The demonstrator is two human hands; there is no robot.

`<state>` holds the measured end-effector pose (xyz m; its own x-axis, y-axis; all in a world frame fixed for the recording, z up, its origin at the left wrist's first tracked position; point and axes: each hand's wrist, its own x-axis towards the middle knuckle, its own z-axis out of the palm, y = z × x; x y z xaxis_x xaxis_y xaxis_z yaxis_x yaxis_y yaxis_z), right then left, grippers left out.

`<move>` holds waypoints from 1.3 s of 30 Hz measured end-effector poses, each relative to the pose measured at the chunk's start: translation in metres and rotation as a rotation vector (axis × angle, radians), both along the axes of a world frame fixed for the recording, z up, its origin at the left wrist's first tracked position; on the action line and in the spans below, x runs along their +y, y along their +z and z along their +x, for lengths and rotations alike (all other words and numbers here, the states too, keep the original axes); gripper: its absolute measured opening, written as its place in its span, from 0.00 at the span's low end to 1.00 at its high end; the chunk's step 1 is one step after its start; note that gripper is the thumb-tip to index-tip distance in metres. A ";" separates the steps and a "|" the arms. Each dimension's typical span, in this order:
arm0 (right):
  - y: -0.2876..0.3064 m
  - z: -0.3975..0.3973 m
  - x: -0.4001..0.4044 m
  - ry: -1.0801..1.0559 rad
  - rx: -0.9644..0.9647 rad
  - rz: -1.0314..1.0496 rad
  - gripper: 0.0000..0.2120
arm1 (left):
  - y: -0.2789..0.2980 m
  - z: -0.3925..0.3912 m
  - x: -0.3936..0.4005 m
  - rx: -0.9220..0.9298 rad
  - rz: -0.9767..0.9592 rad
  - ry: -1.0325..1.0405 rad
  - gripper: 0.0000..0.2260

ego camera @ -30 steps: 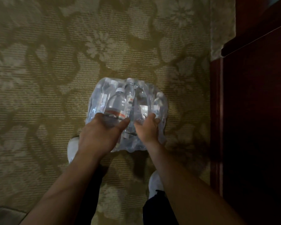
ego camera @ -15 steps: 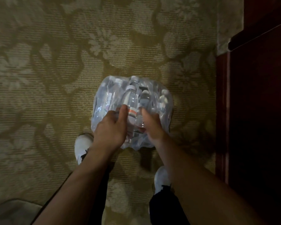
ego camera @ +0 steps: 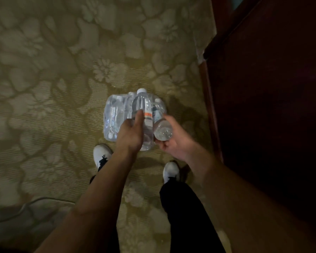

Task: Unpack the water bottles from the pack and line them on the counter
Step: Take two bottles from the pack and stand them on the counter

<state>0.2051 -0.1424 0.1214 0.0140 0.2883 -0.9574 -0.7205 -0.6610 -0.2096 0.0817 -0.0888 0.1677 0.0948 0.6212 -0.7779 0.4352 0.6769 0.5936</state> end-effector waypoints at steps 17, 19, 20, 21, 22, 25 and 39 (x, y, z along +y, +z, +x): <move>0.385 0.099 -0.135 -0.039 -0.499 0.732 0.26 | 0.332 0.096 -0.086 -0.729 0.118 -0.249 0.17; 0.411 0.096 -0.152 -0.087 -0.604 0.787 0.23 | 0.358 0.102 -0.100 -0.755 0.229 -0.261 0.23; 0.422 0.091 -0.159 -0.117 -0.658 0.798 0.22 | 0.369 0.103 -0.106 -0.762 0.280 -0.269 0.23; 0.433 0.086 -0.167 -0.154 -0.726 0.804 0.22 | 0.379 0.104 -0.114 -0.769 0.320 -0.291 0.25; 0.443 0.080 -0.175 -0.185 -0.788 0.804 0.24 | 0.392 0.103 -0.123 -0.775 0.343 -0.318 0.27; 0.472 0.060 -0.206 -0.242 -0.970 0.764 0.30 | 0.421 0.094 -0.148 -0.836 0.415 -0.352 0.24; 0.605 -0.006 -0.396 -0.682 -1.427 0.870 0.28 | 0.552 0.084 -0.312 -1.245 0.570 -0.806 0.15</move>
<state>0.1989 -0.5380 0.7262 0.9224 0.2402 0.3026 0.2364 0.2686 -0.9338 0.1661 -0.4005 0.7198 0.9014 0.2663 0.3413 -0.3765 0.0930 0.9217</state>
